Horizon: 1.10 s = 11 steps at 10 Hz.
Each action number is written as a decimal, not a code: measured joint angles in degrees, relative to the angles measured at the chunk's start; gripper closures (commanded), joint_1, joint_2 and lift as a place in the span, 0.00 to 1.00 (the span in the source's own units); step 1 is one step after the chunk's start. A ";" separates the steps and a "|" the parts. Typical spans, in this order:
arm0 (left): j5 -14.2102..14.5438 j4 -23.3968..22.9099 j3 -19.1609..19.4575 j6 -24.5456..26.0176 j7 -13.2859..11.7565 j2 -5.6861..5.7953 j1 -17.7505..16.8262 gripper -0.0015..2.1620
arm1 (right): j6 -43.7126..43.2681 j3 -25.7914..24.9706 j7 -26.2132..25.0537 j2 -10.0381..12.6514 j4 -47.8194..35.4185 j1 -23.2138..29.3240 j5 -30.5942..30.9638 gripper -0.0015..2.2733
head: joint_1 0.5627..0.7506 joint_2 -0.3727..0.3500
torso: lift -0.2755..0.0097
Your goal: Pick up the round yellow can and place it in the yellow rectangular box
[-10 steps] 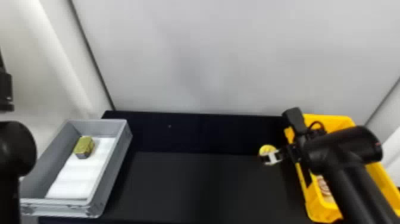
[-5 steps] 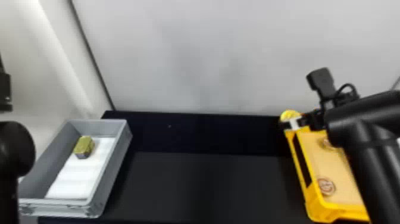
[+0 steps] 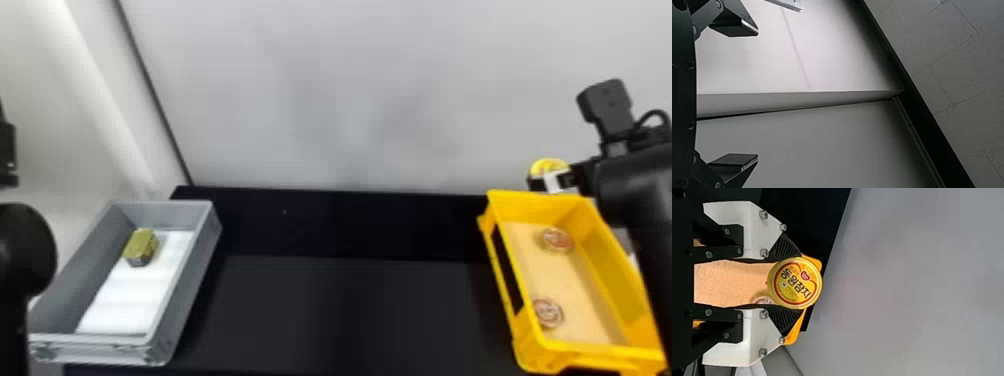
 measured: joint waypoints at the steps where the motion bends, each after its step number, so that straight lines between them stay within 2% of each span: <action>1: -0.01 -0.07 0.00 0.12 0.00 0.08 -0.03 0.07 | 0.07 -0.84 -0.01 -0.49 -0.13 0.17 0.40 0.34 | 0.69 0.59 | 0.96; 5: -0.07 -0.29 -0.05 0.45 -0.03 0.28 -0.23 0.07 | -2.10 -5.07 -0.45 -1.51 1.69 1.61 0.99 0.34 | 0.69 0.59 | 0.96; 7: -0.10 -0.31 -0.13 0.55 -0.09 0.30 -0.37 0.07 | -5.86 -8.40 -2.04 -1.52 5.73 2.03 -1.88 0.34 | 0.69 0.59 | 0.96; 9: -0.11 -0.32 -0.26 0.62 -0.11 0.30 -0.52 0.07 | -11.70 -10.70 -7.82 -1.82 14.02 1.09 -11.90 0.34 | 0.69 0.59 | 0.96; 11: -0.11 -0.32 -0.36 0.63 -0.18 0.29 -0.58 0.07 | -16.49 -10.28 -13.94 -2.91 22.90 -0.36 -23.21 0.34 | 0.69 0.59 | 0.96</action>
